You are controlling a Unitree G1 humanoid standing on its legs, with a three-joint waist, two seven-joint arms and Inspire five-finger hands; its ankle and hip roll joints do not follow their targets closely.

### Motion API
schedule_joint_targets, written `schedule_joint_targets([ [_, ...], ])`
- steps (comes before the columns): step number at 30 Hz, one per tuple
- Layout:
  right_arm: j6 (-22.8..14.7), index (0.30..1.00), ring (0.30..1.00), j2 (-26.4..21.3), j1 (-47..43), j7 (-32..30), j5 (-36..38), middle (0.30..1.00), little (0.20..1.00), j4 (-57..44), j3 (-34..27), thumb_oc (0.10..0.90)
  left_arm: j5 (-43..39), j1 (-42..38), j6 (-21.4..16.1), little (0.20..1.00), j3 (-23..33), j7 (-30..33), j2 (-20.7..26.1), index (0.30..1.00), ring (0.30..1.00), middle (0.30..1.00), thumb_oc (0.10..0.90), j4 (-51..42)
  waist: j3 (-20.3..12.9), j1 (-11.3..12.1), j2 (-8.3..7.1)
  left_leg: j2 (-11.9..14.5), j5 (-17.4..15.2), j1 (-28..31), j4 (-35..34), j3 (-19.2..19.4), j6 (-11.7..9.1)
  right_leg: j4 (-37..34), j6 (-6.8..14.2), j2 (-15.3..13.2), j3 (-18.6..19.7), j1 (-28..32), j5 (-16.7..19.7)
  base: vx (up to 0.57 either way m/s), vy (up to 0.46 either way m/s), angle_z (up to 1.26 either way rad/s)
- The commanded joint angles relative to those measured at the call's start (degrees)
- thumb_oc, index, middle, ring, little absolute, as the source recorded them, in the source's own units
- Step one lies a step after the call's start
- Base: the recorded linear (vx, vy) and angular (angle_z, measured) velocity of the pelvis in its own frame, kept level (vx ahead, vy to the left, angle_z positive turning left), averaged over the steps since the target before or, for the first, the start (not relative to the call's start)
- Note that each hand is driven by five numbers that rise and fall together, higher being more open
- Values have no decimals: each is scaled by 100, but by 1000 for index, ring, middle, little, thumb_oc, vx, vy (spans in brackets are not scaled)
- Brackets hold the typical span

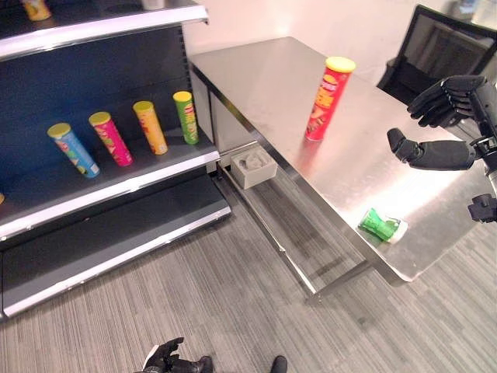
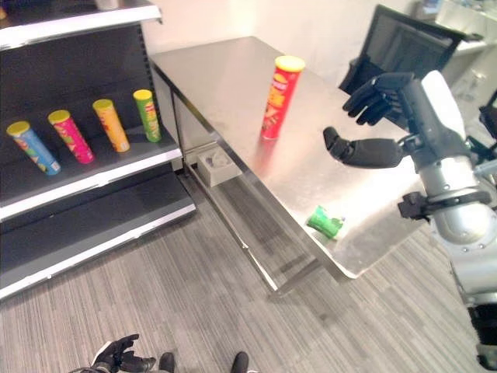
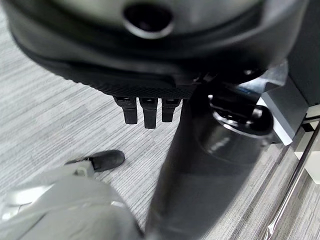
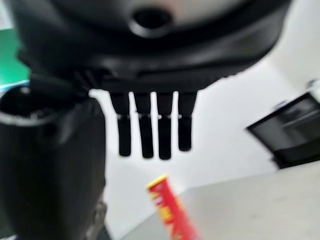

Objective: Put the goods on the table back onto the shelves and tidy them up.

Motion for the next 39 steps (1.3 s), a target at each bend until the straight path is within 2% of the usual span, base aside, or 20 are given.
schedule_joint_targets([
  [1, -294, 900, 900, -123, -617, -463, 73, 900, 900, -188, -475, 800, 169, -241, -149, 900, -345, 103, 351, 900, 900, 900, 800, 141, -279, 179, -307, 411, -25, 11, 11, 363, -311, 39, 443, -143, 243, 270, -430, 10, 41, -12],
  [13, -171, 900, 900, 896, 301, -424, 162, 900, 900, -520, -1083, 800, 274, -200, -75, 900, -213, 64, 378, 900, 900, 900, 800, 244, -209, 46, -300, 288, -225, 131, 11, 594, -182, 39, 549, -313, 432, 188, -308, 12, 51, -11],
  [15, -160, 900, 900, 1336, 587, -349, 354, 900, 900, -647, -1183, 800, 288, -199, -40, 900, -112, 74, 400, 900, 900, 900, 800, 271, -178, -6, -294, 246, -280, 153, 11, 661, -126, 39, 580, -373, 515, 135, -265, 17, 109, -27],
  [24, -38, 900, 900, 2223, 1314, 87, 732, 900, 900, -857, -1063, 800, 370, -257, -38, 900, -25, 9, 454, 900, 900, 900, 800, 212, -151, -142, -307, 105, -386, 210, 11, 818, -32, 39, 647, -524, 667, 64, -170, 10, 63, -12],
  [32, 68, 900, 900, 2589, 1555, 316, 690, 900, 900, -692, -736, 800, 430, -267, -43, 900, 61, -12, 493, 900, 900, 900, 800, 220, -137, -182, -309, 39, -452, 325, 11, 900, 7, 39, 676, -597, 714, 93, -143, 4, 23, -8],
  [39, 128, 900, 900, 2602, 1591, 384, 459, 900, 900, -620, -638, 800, 526, -235, -68, 900, 58, -41, 498, 900, 900, 900, 800, 196, -134, -169, -292, -3, -472, 382, 11, 910, 25, 39, 685, -639, 702, 149, -145, 1, 2, -2],
])
